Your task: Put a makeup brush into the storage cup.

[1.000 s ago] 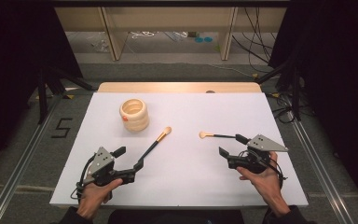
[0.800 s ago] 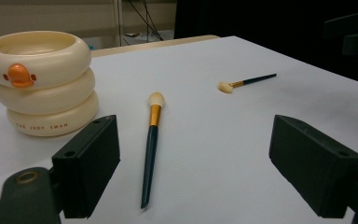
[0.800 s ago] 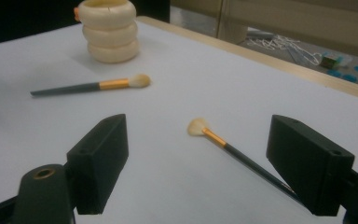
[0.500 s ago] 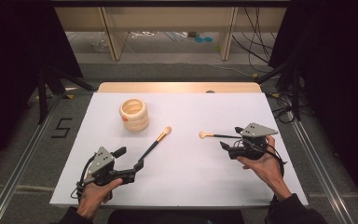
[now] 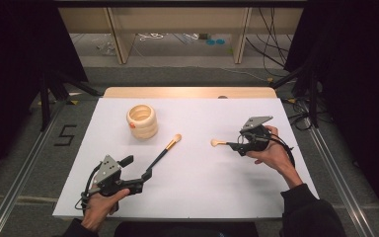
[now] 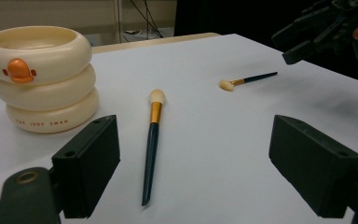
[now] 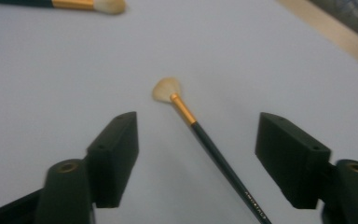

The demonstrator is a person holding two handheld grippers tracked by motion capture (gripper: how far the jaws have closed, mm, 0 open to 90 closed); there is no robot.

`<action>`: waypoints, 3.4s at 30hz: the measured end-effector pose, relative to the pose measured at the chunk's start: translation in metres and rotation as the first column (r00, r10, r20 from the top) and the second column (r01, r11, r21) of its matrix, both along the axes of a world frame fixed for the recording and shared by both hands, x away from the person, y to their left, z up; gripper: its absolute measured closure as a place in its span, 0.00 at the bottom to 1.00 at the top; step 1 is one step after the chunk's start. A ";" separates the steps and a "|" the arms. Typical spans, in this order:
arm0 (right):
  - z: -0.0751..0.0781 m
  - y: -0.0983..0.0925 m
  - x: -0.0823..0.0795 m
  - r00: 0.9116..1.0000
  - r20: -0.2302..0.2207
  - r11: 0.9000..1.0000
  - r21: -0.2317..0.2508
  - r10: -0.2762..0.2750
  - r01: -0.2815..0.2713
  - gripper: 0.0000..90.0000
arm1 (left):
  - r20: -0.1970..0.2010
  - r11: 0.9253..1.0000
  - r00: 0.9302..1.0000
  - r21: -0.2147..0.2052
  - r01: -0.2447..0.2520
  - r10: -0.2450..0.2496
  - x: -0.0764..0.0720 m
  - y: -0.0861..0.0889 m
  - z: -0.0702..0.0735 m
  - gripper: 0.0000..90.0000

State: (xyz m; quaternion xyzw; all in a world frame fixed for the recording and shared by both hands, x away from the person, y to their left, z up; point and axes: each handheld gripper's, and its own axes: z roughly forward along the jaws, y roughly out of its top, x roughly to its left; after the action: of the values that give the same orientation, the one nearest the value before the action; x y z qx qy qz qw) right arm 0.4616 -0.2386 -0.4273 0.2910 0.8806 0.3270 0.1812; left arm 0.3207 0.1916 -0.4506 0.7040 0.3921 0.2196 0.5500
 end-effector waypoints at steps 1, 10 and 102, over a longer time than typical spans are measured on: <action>0.000 0.000 0.000 1.000 0.000 1.000 0.000 0.000 0.000 0.36 | 0.000 1.000 1.000 0.001 0.000 0.000 0.000 0.000 0.000 0.18; -0.007 0.008 0.025 0.999 -0.052 0.998 -0.057 0.003 -0.006 0.35 | -0.001 1.000 1.000 0.003 -0.001 0.001 0.000 0.000 0.000 0.18; -0.025 0.052 0.083 0.906 -0.423 0.896 -0.401 0.006 -0.193 0.92 | -0.010 1.000 1.000 0.010 0.001 -0.001 0.002 0.000 0.000 0.19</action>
State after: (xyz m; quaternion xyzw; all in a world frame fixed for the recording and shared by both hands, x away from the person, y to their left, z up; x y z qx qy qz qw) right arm 0.5443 -0.1871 -0.4524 0.2588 0.9632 0.0632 0.0346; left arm 0.3225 0.1920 -0.4508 0.7079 0.3932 0.2178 0.5447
